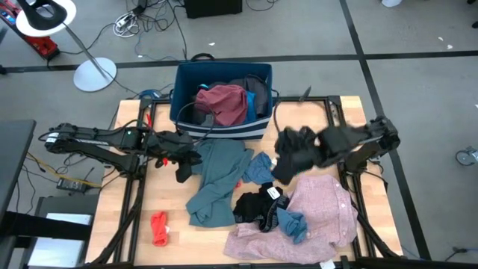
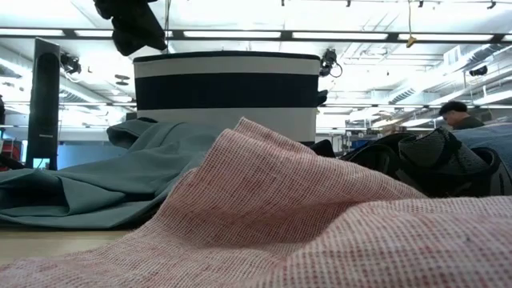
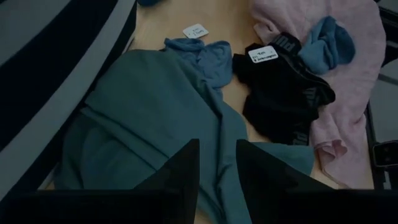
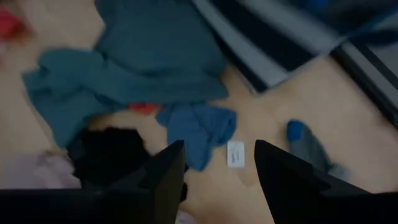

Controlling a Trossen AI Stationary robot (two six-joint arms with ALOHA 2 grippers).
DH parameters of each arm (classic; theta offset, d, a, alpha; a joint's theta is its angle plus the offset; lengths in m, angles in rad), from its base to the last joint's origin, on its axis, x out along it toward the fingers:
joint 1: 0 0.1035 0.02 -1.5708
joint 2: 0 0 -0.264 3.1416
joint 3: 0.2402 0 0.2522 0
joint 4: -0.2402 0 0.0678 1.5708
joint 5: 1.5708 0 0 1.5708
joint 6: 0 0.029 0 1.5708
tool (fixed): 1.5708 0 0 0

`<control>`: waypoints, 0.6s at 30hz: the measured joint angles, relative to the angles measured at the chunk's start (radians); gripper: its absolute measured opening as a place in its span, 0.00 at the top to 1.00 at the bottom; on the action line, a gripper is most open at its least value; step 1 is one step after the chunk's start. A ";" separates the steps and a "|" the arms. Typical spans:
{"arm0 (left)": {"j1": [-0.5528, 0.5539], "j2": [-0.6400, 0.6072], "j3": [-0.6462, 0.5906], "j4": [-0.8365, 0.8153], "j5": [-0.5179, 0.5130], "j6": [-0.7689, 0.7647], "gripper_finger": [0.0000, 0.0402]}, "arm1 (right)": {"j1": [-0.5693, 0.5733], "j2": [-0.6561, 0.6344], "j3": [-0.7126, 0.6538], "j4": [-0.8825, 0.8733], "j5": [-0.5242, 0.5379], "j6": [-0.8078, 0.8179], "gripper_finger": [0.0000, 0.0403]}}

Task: Sort clothes
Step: Put the blue shorts into the blue bin

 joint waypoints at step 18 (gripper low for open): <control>0.002 0.010 0.000 0.025 -0.032 0.107 0.45 | 0.178 -0.001 -0.422 0.450 0.005 0.327 0.59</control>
